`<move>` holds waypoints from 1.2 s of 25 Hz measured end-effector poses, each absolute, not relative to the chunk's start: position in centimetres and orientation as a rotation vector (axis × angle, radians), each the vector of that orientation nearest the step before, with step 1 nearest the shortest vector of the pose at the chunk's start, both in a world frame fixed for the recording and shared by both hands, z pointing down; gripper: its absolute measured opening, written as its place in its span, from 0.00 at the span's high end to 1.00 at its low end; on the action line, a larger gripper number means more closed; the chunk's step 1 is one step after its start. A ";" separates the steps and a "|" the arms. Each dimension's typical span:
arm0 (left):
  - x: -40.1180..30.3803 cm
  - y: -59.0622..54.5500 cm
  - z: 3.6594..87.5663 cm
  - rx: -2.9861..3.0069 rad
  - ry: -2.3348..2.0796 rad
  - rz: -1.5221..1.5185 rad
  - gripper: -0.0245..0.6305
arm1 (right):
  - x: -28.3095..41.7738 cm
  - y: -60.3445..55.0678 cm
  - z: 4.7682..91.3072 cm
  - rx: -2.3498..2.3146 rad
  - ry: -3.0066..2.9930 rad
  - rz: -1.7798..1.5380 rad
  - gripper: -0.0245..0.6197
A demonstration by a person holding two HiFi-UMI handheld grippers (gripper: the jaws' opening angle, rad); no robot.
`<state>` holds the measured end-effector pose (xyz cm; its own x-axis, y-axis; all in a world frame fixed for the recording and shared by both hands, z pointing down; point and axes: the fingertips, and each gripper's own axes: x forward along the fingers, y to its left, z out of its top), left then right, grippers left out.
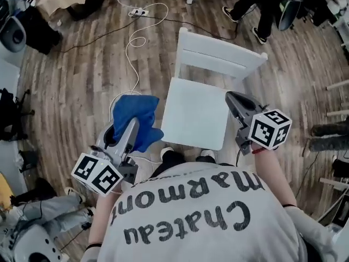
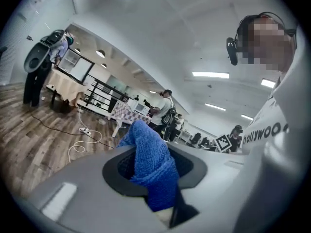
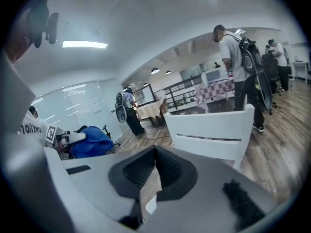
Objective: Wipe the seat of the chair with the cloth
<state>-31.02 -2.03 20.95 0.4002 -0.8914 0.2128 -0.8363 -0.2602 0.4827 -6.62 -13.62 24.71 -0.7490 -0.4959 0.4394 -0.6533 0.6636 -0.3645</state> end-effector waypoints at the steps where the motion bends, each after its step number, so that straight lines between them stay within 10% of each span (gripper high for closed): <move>1: -30.5 -3.1 21.1 2.165 -1.413 -0.115 0.78 | -5.6 -13.2 24.7 0.979 -2.567 0.761 0.94; 15: -19.3 -13.8 24.7 2.376 -1.066 0.131 0.78 | 11.6 -3.5 29.4 1.699 -2.242 1.093 0.94; 30: -16.9 -20.9 40.8 2.371 -1.310 0.282 0.78 | 11.9 -6.7 43.3 1.497 -2.233 0.955 0.94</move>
